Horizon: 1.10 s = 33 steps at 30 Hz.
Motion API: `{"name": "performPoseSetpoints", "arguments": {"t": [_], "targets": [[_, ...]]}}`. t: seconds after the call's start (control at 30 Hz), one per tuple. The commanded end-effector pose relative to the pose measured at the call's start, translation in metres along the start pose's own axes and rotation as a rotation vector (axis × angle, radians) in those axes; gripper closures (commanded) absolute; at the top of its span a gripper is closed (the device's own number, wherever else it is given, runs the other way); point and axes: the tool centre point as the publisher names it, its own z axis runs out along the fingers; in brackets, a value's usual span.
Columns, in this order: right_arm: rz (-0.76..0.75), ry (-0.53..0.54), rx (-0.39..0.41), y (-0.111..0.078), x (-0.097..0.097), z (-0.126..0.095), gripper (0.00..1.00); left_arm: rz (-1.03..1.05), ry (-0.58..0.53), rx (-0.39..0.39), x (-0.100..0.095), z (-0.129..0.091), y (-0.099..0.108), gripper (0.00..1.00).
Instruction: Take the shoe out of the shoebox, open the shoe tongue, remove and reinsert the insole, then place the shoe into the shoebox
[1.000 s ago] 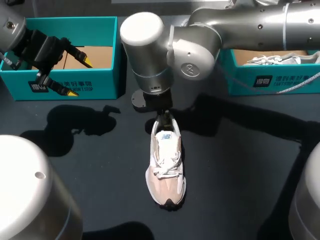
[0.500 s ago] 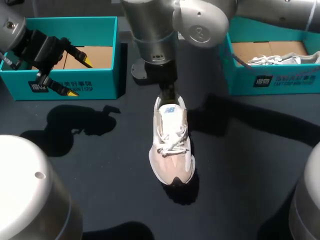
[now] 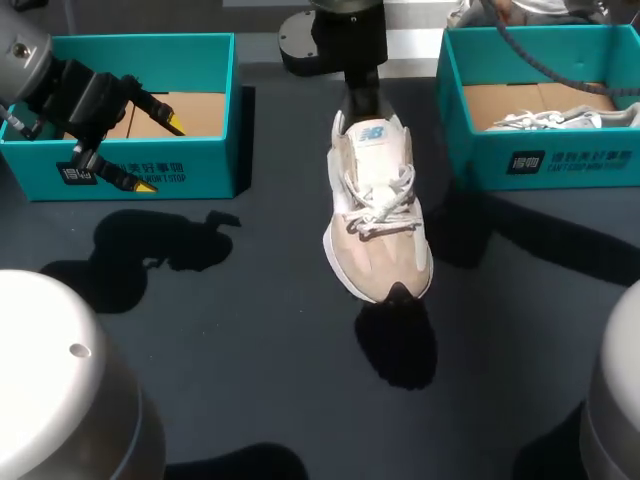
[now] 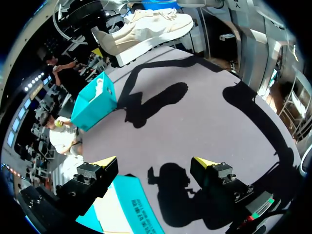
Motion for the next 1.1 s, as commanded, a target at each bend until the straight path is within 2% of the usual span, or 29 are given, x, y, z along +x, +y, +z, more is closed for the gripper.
{"name": "performPoseSetpoints", "arguments": {"t": [0.03, 0.13, 0.33, 0.47, 0.77, 0.8, 1.1], "targets": [[0.000, 0.000, 0.001, 0.000, 0.000, -0.002, 1.00, 0.000, 0.000, -0.004, 0.001, 0.000, -0.001, 0.00], [0.000, 0.000, 0.001, 0.000, 0.000, -0.002, 1.00, 0.000, 0.000, -0.004, 0.001, 0.000, -0.001, 0.00], [-0.062, 0.018, 0.047, -0.072, -0.060, 0.021, 1.00, 0.000, 0.000, -0.004, 0.001, 0.000, -0.001, 0.00], [-0.066, 0.017, 0.066, -0.118, -0.096, 0.049, 1.00, 0.000, 0.000, -0.004, 0.001, 0.000, -0.001, 0.00], [0.052, -0.050, 0.104, -0.197, -0.179, 0.080, 1.00, 0.000, 0.000, -0.004, 0.001, 0.000, -0.001, 0.00], [0.089, -0.054, 0.097, -0.202, -0.183, 0.080, 1.00, 0.000, 0.000, -0.004, 0.001, 0.000, -0.001, 0.00], [0.089, -0.054, 0.097, -0.202, -0.183, 0.080, 1.00, 0.000, 0.000, -0.004, 0.001, 0.000, -0.001, 0.00]]}}
